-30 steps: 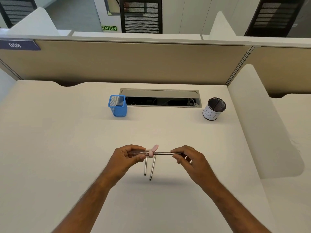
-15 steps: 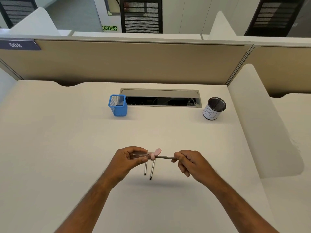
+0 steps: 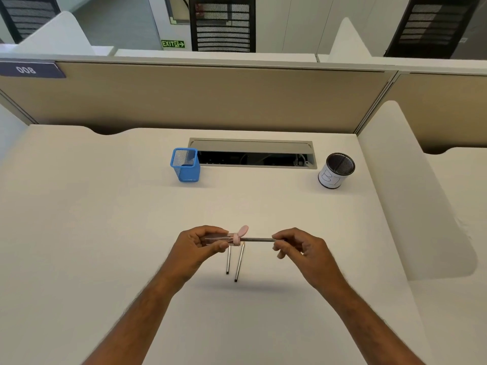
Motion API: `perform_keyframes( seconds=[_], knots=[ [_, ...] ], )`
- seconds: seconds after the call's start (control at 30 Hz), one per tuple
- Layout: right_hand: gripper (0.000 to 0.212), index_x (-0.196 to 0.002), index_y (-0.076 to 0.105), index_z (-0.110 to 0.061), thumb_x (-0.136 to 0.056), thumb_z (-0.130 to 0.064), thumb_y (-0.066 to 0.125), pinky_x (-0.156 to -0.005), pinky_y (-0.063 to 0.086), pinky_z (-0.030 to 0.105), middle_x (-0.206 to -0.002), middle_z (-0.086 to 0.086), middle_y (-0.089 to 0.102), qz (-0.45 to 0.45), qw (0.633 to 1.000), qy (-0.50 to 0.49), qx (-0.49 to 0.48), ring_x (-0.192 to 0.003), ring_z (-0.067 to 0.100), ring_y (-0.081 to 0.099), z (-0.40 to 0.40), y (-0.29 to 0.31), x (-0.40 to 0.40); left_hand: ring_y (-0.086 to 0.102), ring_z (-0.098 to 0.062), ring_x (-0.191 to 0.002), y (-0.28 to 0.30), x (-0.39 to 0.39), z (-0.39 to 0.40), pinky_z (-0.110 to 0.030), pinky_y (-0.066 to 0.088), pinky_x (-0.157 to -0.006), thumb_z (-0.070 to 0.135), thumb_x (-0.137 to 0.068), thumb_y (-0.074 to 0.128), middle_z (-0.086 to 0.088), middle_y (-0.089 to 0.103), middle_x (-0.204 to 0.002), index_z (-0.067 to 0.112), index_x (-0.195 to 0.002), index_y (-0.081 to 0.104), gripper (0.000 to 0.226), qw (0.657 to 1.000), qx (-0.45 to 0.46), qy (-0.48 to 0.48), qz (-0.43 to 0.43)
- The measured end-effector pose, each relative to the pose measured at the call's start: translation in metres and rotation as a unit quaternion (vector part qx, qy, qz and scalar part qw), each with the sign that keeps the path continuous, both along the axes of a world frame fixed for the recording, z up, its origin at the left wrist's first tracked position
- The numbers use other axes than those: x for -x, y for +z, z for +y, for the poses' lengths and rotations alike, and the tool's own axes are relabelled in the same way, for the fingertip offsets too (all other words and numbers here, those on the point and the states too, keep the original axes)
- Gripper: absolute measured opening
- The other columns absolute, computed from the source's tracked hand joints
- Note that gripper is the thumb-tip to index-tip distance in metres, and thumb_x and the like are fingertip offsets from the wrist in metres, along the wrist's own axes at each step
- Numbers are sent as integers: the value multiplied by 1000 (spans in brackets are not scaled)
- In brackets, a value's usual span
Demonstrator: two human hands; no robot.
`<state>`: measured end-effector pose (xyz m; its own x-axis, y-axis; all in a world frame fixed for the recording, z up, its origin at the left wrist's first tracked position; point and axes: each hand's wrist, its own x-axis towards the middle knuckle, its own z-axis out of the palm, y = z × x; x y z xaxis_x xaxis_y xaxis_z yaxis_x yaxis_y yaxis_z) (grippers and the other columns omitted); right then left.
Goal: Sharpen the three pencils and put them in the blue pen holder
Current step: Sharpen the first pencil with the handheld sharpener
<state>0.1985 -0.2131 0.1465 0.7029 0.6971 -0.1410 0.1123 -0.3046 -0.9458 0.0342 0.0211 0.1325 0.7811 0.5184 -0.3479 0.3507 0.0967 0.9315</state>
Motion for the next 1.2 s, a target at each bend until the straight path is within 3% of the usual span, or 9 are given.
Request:
perform_keyframes(
  seconds=[0.13, 0.3, 0.43, 0.57, 0.73, 0.83, 0.93, 1.07, 1.2],
  knots=[
    [20, -91, 73, -20, -106, -14, 62, -65, 50, 22, -70, 3, 74, -39, 998, 28, 32, -61, 9, 66, 0, 1, -4, 82, -18, -101, 1, -1, -1, -27, 63, -91, 7, -88, 86, -3, 87, -106, 17, -109, 83, 23, 1000, 12, -6, 0],
    [29, -85, 70, -18, -110, -26, 56, -60, 45, 23, -58, 1, 65, -9, 996, 52, 78, -47, 10, 56, -2, -3, -6, 83, -12, -98, 2, -2, -5, -18, 62, -82, 2, -89, 84, -1, 87, -103, 16, -107, 83, 23, 1000, 5, -18, -2],
    [23, -96, 75, -21, -109, -24, 57, -66, 50, 30, -71, 4, 72, -8, 997, 51, 49, -52, 14, 61, -5, -4, -9, 82, -14, -100, 0, -1, -4, -21, 63, -86, 7, -89, 86, -1, 87, -105, 16, -110, 83, 24, 1000, -1, -13, 2],
    [17, -117, 72, -27, -103, -18, 68, -74, 55, 21, -83, -1, 72, -3, 998, 60, 29, -70, 18, 71, -7, -3, -12, 82, -15, -99, -1, -2, -3, -21, 63, -86, 10, -89, 87, 0, 87, -105, 18, -111, 82, 24, 1000, -4, -4, 3],
    [18, -104, 75, -31, -100, -14, 72, -67, 46, 15, -87, -9, 73, -63, 997, 27, 31, -77, 13, 72, -7, -1, -8, 82, -15, -99, 0, -4, -2, -22, 63, -85, 9, -89, 87, -3, 87, -105, 17, -110, 83, 23, 1000, 8, 0, -3],
    [15, -105, 76, -29, -101, -16, 71, -68, 51, 20, -93, -12, 73, -120, 992, 33, 33, -84, 16, 74, -8, -3, -7, 82, -14, -98, 1, -5, -3, -19, 63, -82, 8, -89, 86, -2, 87, -104, 16, -109, 83, 22, 1000, 7, -1, -5],
    [15, -100, 74, -28, -104, -16, 67, -70, 53, 25, -82, -9, 72, -142, 987, 51, 46, -79, 15, 70, -9, -6, -8, 82, -15, -99, 0, -4, -3, -22, 64, -85, 7, -89, 86, -2, 87, -104, 16, -109, 83, 22, 1000, 15, -3, -4],
    [29, -83, 68, -27, -109, -24, 57, -61, 45, 28, -60, 4, 65, -71, 993, 55, 80, -54, 11, 56, -7, -8, -11, 83, -17, -103, -3, -3, -9, -28, 64, -93, 6, -88, 86, -2, 87, -105, 17, -108, 83, 23, 1000, 18, -9, -2],
    [34, -81, 69, -22, -110, -33, 54, -65, 45, 32, -53, 7, 57, -7, 994, 60, 89, -50, 17, 56, -5, -9, -11, 82, -17, -103, -5, 0, -10, -25, 63, -91, 6, -89, 86, -3, 87, -105, 18, -108, 83, 23, 1000, 21, -12, -3]
  ],
)
